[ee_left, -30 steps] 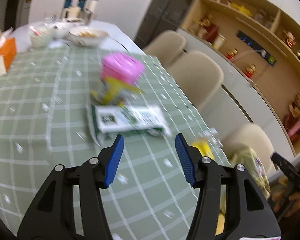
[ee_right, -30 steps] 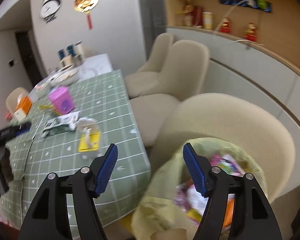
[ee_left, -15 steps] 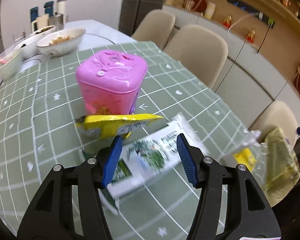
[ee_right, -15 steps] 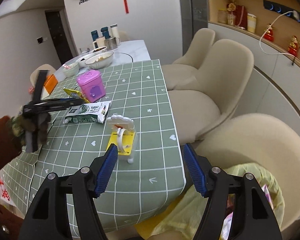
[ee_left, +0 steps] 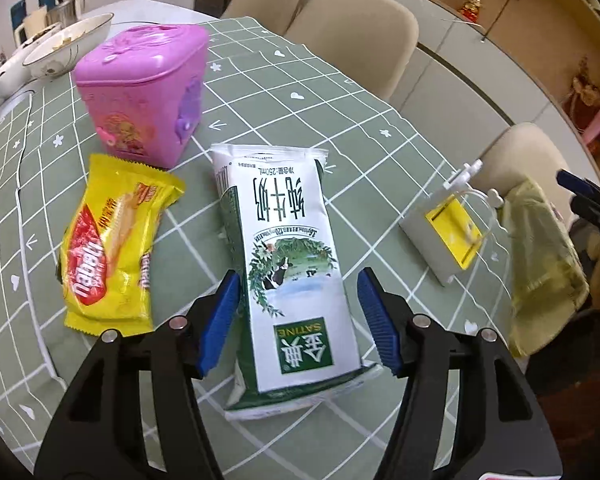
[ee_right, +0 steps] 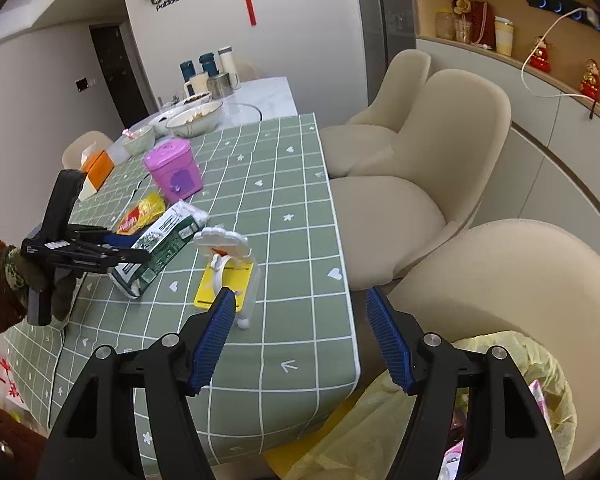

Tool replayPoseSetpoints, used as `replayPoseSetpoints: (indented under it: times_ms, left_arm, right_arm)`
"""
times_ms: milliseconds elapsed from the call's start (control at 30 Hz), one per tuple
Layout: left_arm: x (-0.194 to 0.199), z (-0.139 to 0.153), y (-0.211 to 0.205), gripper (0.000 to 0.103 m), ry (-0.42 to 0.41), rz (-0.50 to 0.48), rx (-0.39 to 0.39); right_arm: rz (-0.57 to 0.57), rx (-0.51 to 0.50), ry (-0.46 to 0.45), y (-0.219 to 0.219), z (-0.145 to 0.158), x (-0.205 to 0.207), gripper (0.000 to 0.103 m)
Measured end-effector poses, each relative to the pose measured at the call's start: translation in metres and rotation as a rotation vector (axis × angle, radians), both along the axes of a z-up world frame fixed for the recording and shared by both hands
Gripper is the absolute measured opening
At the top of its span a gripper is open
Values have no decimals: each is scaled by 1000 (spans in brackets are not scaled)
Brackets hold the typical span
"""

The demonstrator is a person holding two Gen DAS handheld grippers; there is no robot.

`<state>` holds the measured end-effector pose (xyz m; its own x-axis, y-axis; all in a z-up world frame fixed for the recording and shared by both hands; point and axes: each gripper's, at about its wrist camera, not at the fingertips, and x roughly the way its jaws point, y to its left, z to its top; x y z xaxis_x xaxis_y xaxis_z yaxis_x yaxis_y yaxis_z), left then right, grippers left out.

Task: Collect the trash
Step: 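Grasp the green milk carton with the left gripper while the right gripper grasps the yellow wafer bag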

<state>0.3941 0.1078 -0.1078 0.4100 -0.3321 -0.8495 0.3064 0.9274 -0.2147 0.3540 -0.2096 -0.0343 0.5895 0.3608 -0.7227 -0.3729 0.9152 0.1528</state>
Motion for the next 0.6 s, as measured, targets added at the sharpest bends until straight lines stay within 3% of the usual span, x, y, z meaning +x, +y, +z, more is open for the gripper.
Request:
replayPoseSetpoints:
  times_ms: [100,233,400,600]
  left_arm:
    - [5,-6,-10,55,-2,91,50]
    - [-12,2,-5,49,-15,185,-12]
    - [-81,25,38,49,-52,337,-82]
    - [-163,39,112,48,-98,641,-80]
  right_arm:
    - [9,-35,-20,11,3,-3,64]
    - [37,-50,-59,34,15,-4,64]
    - [168,-39,-91,101,22,1,64]
    - [287,85,23,199,-4,25,64]
